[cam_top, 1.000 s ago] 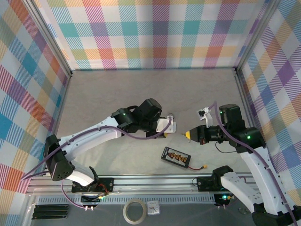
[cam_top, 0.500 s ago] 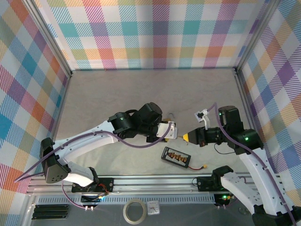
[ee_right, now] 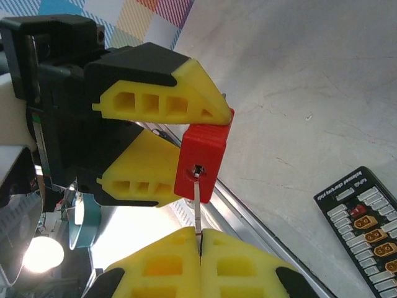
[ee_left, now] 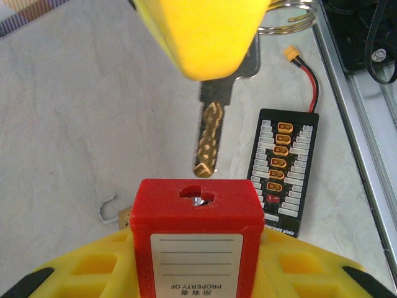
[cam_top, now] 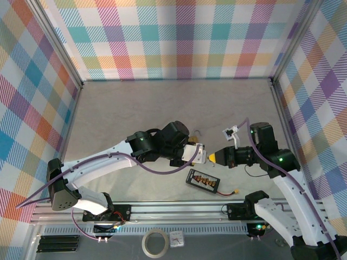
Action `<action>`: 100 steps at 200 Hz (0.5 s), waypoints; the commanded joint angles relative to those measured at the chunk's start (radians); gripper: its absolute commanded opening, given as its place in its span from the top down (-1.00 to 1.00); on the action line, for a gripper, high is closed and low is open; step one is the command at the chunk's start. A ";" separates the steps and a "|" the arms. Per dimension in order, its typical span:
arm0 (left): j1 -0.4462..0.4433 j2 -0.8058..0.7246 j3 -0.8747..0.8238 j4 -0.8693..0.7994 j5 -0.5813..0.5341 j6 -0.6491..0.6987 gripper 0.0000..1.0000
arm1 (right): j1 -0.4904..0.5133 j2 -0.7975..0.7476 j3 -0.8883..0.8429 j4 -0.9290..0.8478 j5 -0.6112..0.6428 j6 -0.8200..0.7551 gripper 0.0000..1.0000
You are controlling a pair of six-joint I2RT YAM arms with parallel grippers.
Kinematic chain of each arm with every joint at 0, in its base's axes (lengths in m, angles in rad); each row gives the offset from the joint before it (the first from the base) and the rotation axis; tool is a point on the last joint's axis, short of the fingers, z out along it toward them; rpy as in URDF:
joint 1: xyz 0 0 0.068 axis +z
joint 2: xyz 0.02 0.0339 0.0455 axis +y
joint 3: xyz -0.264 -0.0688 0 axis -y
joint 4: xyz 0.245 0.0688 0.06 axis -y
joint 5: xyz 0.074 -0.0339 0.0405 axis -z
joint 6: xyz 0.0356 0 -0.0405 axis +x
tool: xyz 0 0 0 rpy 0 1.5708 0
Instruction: Unlock with the key
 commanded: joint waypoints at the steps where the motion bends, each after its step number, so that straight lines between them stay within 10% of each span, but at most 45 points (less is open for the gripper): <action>1: -0.012 0.004 0.028 0.015 -0.006 0.017 1.00 | 0.001 -0.012 -0.016 0.039 -0.037 0.018 1.00; 100: -0.019 0.021 0.040 0.015 0.007 0.014 1.00 | 0.002 -0.021 -0.043 0.054 -0.031 0.027 1.00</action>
